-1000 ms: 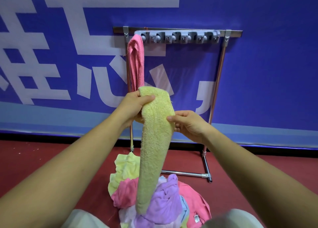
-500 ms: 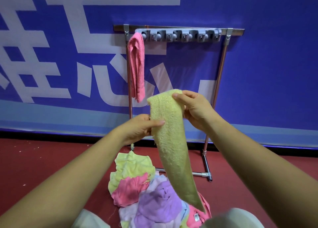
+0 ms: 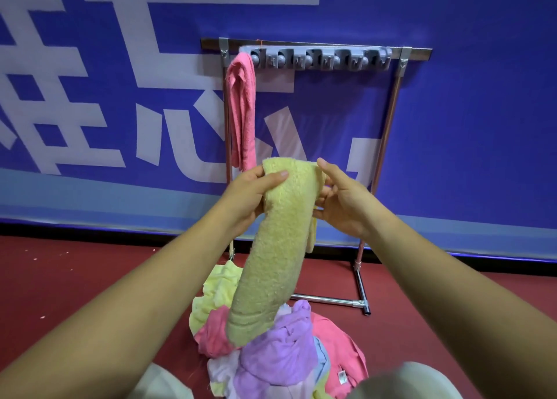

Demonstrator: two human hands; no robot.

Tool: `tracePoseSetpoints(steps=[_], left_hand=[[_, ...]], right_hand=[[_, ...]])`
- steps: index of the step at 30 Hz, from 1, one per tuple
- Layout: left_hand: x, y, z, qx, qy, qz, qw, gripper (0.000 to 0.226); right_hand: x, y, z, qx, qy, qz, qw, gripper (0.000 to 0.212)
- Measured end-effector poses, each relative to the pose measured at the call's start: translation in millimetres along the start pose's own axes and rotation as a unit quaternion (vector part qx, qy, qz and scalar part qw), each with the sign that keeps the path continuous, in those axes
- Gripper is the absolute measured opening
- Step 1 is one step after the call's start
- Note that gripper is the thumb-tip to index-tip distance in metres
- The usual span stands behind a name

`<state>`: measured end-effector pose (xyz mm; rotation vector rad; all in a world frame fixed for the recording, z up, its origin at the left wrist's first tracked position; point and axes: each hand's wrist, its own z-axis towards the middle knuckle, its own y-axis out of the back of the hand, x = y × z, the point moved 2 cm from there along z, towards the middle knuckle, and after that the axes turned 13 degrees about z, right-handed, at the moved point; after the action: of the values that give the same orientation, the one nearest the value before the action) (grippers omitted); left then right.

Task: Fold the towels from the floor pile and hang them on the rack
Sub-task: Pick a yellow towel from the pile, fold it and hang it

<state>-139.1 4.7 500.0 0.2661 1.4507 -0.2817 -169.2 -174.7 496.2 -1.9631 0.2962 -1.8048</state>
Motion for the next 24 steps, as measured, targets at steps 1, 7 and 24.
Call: tracePoseSetpoints(steps=[1, 7, 24], left_hand=[[-2, 1, 2, 0.000, 0.001, -0.008, 1.000, 0.022], [-2, 11, 7, -0.019, 0.032, -0.041, 0.998, 0.029], [32, 0, -2, 0.022, 0.031, -0.053, 0.998, 0.020]], right_hand=[[-4, 0, -1, 0.015, -0.012, -0.012, 1.000, 0.043], [-11, 3, -1, -0.008, 0.012, -0.052, 0.999, 0.021], [-3, 13, -4, -0.121, 0.045, -0.025, 0.991, 0.011]])
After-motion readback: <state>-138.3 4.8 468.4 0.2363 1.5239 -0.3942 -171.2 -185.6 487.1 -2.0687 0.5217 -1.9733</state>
